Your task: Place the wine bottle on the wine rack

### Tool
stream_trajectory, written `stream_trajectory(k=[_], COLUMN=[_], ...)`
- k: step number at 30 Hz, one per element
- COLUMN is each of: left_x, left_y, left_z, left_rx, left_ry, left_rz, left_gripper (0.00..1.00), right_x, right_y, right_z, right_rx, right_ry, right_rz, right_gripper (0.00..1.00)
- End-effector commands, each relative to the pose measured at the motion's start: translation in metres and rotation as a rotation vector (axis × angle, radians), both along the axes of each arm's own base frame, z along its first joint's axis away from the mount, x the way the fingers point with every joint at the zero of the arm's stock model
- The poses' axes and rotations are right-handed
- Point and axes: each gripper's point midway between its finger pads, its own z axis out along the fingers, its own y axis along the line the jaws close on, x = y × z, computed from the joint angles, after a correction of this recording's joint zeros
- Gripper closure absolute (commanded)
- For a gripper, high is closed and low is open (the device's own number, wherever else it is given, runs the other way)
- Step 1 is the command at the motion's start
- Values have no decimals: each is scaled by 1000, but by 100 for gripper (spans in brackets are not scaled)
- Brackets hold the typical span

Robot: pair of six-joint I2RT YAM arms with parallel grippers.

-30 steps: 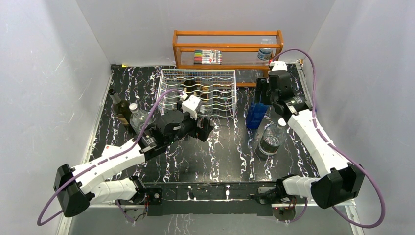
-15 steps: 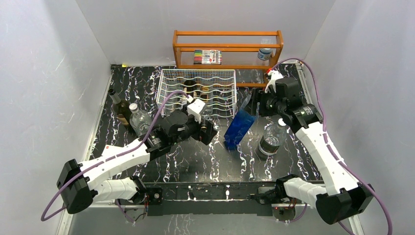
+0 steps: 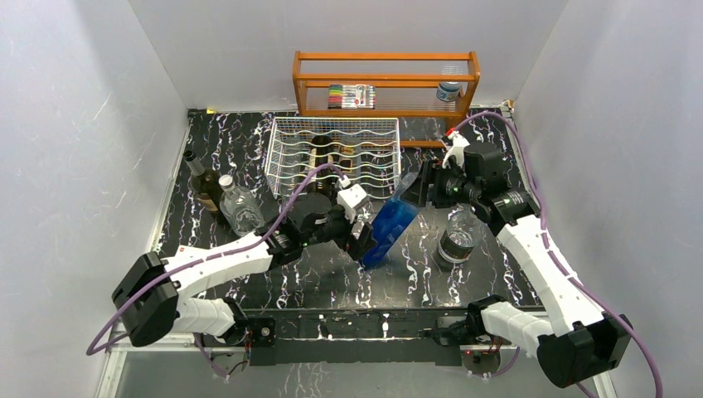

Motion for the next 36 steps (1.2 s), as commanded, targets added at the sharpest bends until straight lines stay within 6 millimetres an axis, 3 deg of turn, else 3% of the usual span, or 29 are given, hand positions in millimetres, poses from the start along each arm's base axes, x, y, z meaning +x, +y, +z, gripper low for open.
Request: stream_trajectory(k=[1, 7, 19, 26, 29, 36], left_x=[8, 4, 7, -19, -19, -22], left_y=[-21, -33, -24, -18, -19, -29], left_z=[36, 29, 7, -16, -18, -13], left_rx=[-60, -87, 5, 52, 50, 20], left_ry=[-104, -57, -110, -94, -97, -126], left_rz=[-75, -109, -130, -249, -247, -260], left_gripper=[2, 2, 11, 15, 15, 28], right_x=[-1, -10, -27, -40, -42, -42], right_y=[33, 40, 40, 35, 34, 34], right_z=[84, 88, 88, 74, 71, 69], right_rx=[286, 358, 385, 380, 391, 423], right_ry=[-227, -208, -201, -164, -145, -81], right_rz=[106, 142, 180, 163, 150, 107], right_gripper=[73, 73, 73, 73, 73, 73])
